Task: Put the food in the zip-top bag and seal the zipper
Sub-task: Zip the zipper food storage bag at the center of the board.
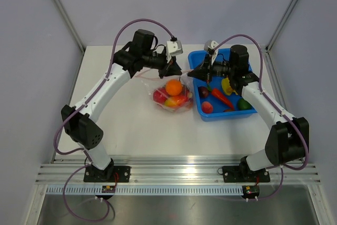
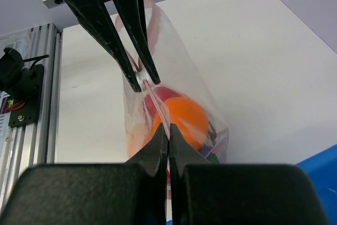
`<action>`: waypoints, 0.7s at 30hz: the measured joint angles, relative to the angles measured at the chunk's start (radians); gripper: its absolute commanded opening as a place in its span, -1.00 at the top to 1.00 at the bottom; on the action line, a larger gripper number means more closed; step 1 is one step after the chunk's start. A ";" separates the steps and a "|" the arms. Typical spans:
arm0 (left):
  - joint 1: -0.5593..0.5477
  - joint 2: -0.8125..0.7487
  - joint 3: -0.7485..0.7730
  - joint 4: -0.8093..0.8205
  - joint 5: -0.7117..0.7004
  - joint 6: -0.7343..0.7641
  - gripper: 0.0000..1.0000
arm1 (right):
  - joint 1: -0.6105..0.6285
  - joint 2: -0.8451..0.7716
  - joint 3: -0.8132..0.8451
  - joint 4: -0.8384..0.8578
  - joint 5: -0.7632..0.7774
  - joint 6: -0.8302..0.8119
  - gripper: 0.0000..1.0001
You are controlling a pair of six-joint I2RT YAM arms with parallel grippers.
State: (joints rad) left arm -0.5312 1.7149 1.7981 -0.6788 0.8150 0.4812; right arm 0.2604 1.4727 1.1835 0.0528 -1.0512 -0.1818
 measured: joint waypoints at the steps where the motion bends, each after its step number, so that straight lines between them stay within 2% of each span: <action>1: 0.006 -0.007 -0.008 -0.001 0.000 0.000 1.00 | 0.000 -0.002 -0.003 0.011 0.007 0.008 1.00; 10: 0.072 -0.067 -0.095 -0.008 -0.008 -0.001 1.00 | -0.033 -0.024 -0.049 0.121 0.060 0.079 1.00; 21: 0.231 -0.152 -0.202 -0.041 -0.009 -0.011 1.00 | -0.051 -0.024 -0.050 0.170 0.093 0.113 1.00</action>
State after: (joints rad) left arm -0.3000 1.5631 1.5959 -0.7197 0.8062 0.4698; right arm 0.2092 1.4487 1.1339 0.2230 -0.9581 -0.0692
